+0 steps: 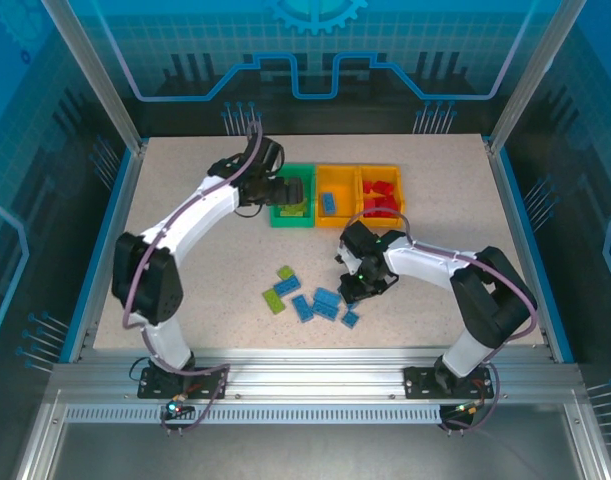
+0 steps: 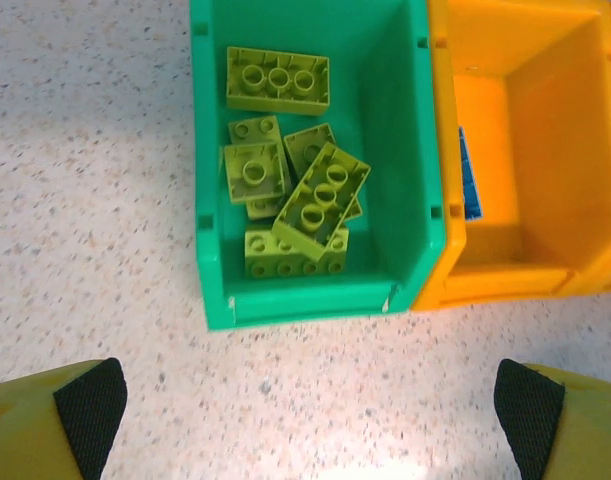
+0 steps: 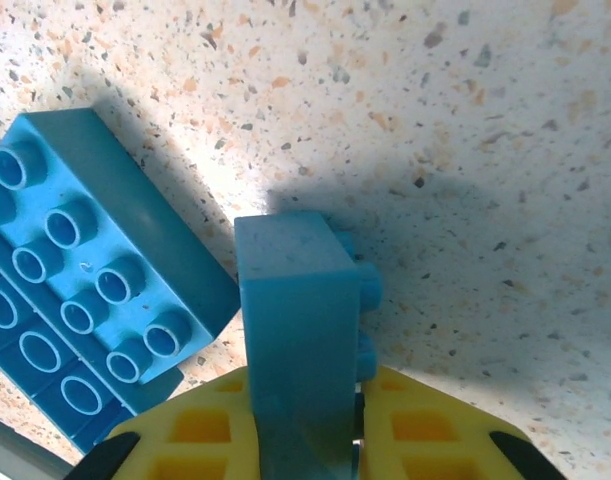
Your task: Sort the legos into containers by color
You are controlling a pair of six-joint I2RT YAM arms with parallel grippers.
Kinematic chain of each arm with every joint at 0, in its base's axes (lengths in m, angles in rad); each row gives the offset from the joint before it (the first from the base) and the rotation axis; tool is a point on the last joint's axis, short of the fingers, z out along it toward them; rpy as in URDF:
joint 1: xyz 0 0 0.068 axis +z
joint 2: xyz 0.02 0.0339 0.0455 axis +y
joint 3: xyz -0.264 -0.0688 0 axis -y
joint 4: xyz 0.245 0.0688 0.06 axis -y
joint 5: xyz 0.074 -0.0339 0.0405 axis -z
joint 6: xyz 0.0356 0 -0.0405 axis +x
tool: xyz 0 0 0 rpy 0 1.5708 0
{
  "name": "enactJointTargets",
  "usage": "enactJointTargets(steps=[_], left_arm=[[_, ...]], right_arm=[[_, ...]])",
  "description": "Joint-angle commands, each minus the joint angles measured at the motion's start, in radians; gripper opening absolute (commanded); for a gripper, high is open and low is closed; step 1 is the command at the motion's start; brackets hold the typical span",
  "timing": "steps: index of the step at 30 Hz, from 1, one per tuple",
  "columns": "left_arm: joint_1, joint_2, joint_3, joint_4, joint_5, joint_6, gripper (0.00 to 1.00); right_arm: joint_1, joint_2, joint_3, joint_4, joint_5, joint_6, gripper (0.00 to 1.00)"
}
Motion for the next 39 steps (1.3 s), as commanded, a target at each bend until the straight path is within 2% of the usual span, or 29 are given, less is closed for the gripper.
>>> enactJointTargets(steps=[1, 6, 11, 15, 20, 26, 30, 36, 39], left_arm=[[-0.004, -0.069, -0.092, 0.043, -0.006, -0.014, 0.99], [-0.004, -0.161, -0.256, 0.072, 0.01, -0.037, 0.99], [-0.01, -0.238, -0.394, 0.092, 0.029, -0.084, 0.99], [-0.033, -0.268, -0.461, 0.083, 0.027, -0.132, 0.99], [-0.085, -0.283, -0.521, 0.087, 0.025, -0.208, 0.99], [-0.134, -0.272, -0.555, 0.079, 0.034, -0.295, 0.99], [-0.157, -0.27, -0.577, 0.084, 0.036, -0.314, 0.99], [-0.169, -0.265, -0.596, 0.094, 0.048, -0.312, 0.99], [-0.179, -0.241, -0.585, 0.102, 0.049, -0.286, 0.99]], right_arm=[[-0.003, -0.068, 0.061, -0.037, 0.033, 0.0, 0.15], [-0.082, -0.112, 0.193, -0.067, 0.031, 0.018, 0.13], [-0.195, -0.039, 0.375, -0.066, -0.011, 0.056, 0.13], [-0.239, 0.113, 0.56, -0.099, -0.002, 0.063, 0.14], [-0.27, 0.402, 0.88, -0.246, 0.033, 0.06, 0.15], [-0.284, 0.581, 1.093, -0.319, 0.083, 0.112, 0.19], [-0.293, 0.623, 1.137, -0.307, 0.059, 0.131, 0.29], [-0.293, 0.65, 1.172, -0.321, 0.045, 0.125, 0.55], [-0.29, 0.633, 1.164, -0.326, 0.022, 0.125, 0.6]])
